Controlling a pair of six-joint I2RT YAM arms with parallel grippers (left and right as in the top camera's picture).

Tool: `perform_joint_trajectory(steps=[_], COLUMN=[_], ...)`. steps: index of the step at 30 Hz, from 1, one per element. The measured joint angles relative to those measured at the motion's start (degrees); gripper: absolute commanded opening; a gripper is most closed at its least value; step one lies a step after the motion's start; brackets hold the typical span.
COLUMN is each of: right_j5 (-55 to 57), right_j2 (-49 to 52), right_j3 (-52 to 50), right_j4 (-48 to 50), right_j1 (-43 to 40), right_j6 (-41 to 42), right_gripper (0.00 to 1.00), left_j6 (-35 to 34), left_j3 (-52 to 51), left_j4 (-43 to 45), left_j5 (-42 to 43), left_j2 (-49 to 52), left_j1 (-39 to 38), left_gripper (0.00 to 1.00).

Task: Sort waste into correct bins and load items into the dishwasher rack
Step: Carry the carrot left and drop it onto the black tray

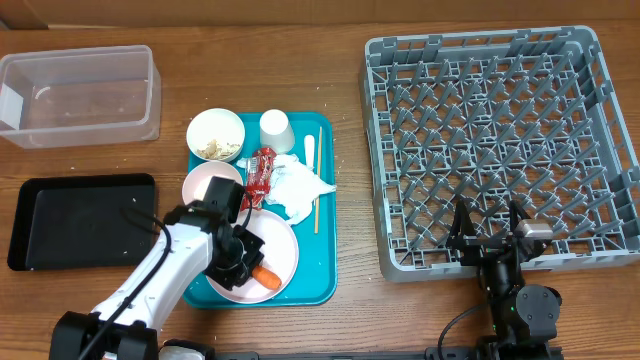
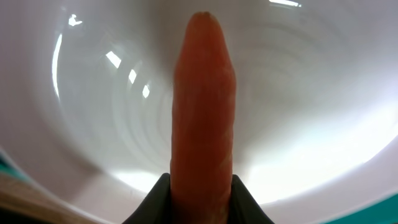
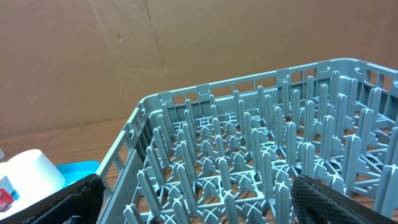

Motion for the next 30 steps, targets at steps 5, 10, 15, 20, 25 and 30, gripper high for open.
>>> perform_joint_trajectory(steps=[5, 10, 15, 20, 25, 30], right_j5=[0.0, 0.0, 0.0, 0.0, 0.0, 0.0], right_j2=[0.0, 0.0, 0.0, 0.0, 0.0, 0.0], right_j3=[0.0, 0.0, 0.0, 0.0, 0.0, 0.0], right_j4=[0.0, 0.0, 0.0, 0.0, 0.0, 0.0], right_j1=[0.0, 0.0, 0.0, 0.0, 0.0, 0.0], right_j6=[0.0, 0.0, 0.0, 0.0, 0.0, 0.0], right_gripper=[1.00, 1.00, 1.00, 1.00, 1.00, 1.00], left_j6=[2.9, 6.5, 11.4, 15.7, 18.0, 19.3], left_j3=[7.3, 14.4, 19.9, 21.8, 21.8, 21.8], left_j4=[-7.3, -13.6, -17.0, -15.5, -12.4, -5.2], left_j5=[-0.1, -2.7, -5.5, -6.8, -7.3, -8.4], left_j2=[0.0, 0.0, 0.1, 0.1, 0.1, 0.5], left_j1=[0.0, 1.8, 12.1, 26.5, 40.1, 48.5], left_gripper=[0.04, 0.04, 0.04, 0.04, 0.04, 0.04])
